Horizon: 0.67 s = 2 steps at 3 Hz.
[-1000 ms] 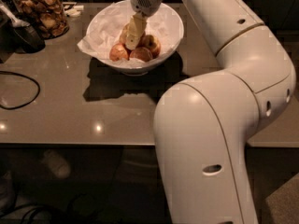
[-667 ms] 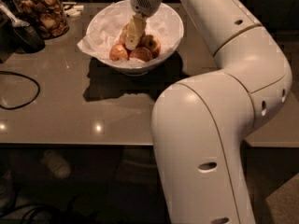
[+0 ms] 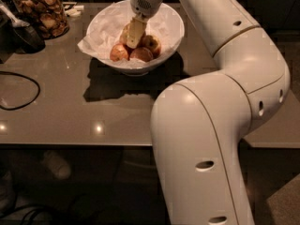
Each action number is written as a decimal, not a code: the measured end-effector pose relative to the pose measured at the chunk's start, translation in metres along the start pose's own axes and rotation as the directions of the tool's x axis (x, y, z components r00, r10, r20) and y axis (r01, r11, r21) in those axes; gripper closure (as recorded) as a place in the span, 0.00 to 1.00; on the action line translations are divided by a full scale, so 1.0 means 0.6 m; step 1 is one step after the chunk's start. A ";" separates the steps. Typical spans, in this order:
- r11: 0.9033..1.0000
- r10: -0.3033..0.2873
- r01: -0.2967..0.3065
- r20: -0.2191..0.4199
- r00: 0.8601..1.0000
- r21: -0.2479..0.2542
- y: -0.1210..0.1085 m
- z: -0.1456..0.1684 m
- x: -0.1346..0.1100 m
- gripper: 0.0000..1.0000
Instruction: Pick apple from white bowl
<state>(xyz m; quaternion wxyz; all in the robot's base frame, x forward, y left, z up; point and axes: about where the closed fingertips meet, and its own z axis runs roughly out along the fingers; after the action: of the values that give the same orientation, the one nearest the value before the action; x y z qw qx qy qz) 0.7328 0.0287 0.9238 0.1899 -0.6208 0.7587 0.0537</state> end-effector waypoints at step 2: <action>1.000 0.000 0.000 0.000 1.000 0.000 0.000 0.000 0.000 0.93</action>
Offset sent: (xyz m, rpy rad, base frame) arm 0.0000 0.0000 0.0000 0.0000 0.0000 0.0000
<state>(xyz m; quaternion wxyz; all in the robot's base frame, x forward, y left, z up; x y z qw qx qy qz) 0.7328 0.0287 0.9238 0.1899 -0.6208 0.7587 0.0537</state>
